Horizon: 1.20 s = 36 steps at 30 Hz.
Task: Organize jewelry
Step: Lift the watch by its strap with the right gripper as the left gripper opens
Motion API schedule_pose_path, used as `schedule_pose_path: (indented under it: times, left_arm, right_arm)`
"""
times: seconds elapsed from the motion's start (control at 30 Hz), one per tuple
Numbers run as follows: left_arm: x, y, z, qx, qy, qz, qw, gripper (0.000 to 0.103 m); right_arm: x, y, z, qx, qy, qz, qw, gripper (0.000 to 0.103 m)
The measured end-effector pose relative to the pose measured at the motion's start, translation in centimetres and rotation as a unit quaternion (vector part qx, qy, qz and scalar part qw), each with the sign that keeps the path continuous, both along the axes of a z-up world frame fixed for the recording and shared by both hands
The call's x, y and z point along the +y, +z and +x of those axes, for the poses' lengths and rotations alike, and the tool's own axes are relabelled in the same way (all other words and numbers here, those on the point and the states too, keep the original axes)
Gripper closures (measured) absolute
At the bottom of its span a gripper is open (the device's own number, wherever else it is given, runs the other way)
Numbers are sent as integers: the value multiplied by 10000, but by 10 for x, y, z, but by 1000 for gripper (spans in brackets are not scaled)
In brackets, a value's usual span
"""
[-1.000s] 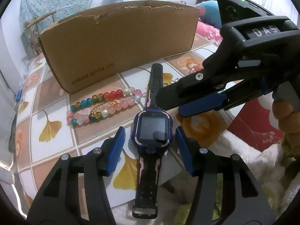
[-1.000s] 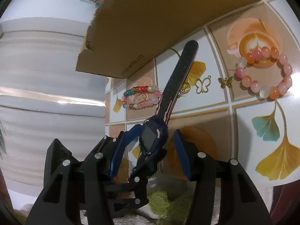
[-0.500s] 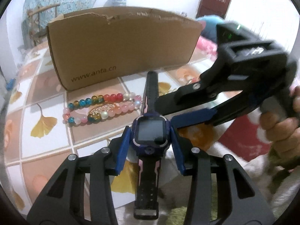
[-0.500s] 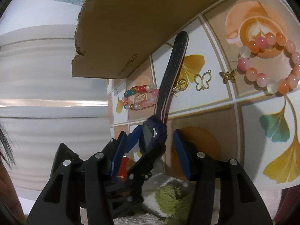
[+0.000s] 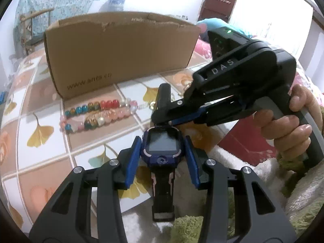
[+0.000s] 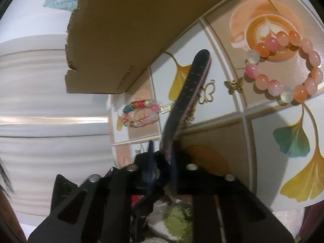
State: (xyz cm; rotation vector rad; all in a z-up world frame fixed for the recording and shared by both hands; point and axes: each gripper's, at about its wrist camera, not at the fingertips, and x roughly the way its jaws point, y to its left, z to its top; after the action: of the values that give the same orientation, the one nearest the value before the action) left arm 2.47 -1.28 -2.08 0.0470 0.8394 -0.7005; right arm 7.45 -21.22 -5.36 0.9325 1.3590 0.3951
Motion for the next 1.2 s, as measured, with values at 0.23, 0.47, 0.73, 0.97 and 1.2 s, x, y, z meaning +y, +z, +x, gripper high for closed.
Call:
schedule_pose_path:
  times: [0.23, 0.47, 0.73, 0.97, 1.2]
  left_arm:
    - [-3, -1, 11, 101, 29, 47, 9999, 62]
    - [-6, -5, -1, 49, 48, 154, 9999, 62]
    - [-12, -7, -8, -74, 86, 276, 9996, 61]
    - [-16, -11, -12, -171, 196, 345, 9991, 69]
    - [-11, 4, -22, -487, 314, 357, 9977, 77]
  right_arm:
    - [10, 18, -1, -448, 270, -408, 9978, 97]
    - [26, 50, -2, -1153, 600, -793, 9883, 99]
    - [39, 79, -11, -1748, 804, -1005, 9762, 99]
    - [43, 90, -15, -1999, 872, -1107, 9696, 99]
    - [44, 103, -24, -2275, 885, -1109, 9634, 99]
